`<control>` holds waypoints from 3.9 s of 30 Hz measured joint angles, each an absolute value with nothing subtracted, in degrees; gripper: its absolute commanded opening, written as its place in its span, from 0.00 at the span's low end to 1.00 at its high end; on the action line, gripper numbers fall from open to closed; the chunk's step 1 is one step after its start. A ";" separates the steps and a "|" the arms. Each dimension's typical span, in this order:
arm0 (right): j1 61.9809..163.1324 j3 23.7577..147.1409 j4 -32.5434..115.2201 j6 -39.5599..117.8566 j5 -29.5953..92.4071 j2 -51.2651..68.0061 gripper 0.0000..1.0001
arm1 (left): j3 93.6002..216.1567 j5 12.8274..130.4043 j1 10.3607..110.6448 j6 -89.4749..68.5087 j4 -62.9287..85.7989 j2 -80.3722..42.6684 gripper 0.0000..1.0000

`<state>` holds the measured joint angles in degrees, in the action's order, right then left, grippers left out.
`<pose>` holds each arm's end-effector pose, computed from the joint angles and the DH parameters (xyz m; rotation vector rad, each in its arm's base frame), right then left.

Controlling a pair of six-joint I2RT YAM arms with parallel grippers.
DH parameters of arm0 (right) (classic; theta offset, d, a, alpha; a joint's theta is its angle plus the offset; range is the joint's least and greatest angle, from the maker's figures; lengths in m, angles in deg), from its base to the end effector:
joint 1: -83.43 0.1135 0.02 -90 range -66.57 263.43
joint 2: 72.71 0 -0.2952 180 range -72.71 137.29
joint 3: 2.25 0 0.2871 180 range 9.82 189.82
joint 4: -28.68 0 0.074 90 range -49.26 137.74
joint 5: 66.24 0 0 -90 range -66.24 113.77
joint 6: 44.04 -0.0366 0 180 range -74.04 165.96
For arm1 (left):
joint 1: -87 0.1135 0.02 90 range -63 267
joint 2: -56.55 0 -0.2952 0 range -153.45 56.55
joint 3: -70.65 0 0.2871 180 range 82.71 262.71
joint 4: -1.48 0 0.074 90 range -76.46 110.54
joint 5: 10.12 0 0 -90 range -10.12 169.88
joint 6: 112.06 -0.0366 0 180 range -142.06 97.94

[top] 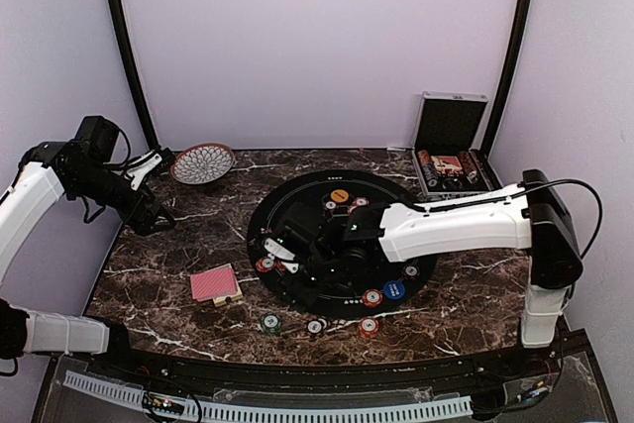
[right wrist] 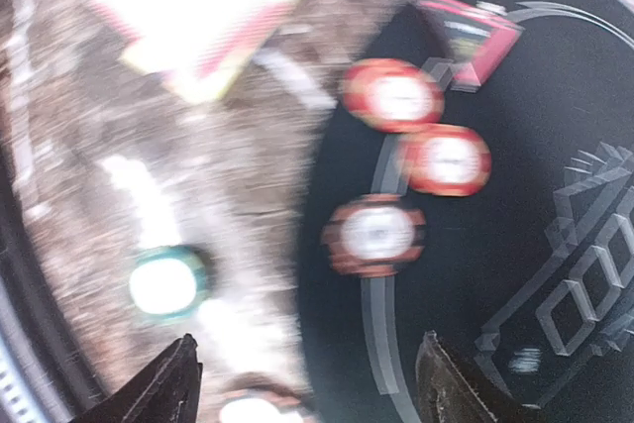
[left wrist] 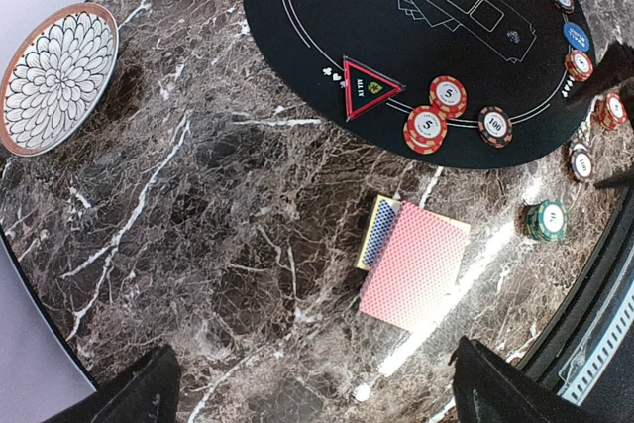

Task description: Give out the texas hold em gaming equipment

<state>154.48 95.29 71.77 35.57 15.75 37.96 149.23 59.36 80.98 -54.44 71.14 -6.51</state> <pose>0.1559 0.4382 0.2328 -1.2561 2.2556 0.3743 0.2237 -0.0365 0.3657 0.9391 2.2614 -0.2505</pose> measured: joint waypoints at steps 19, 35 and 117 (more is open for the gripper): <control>158.83 101.97 72.51 39.92 26.66 46.95 0.78 | 149.23 59.28 80.98 -54.44 71.14 -6.25 0.99; 158.83 103.42 73.45 42.54 28.06 51.91 0.69 | 149.23 59.19 80.98 -54.44 71.14 -6.23 0.99; 142.91 96.93 69.82 38.30 19.12 46.42 0.03 | 149.23 59.21 80.98 -54.44 71.16 -5.99 0.99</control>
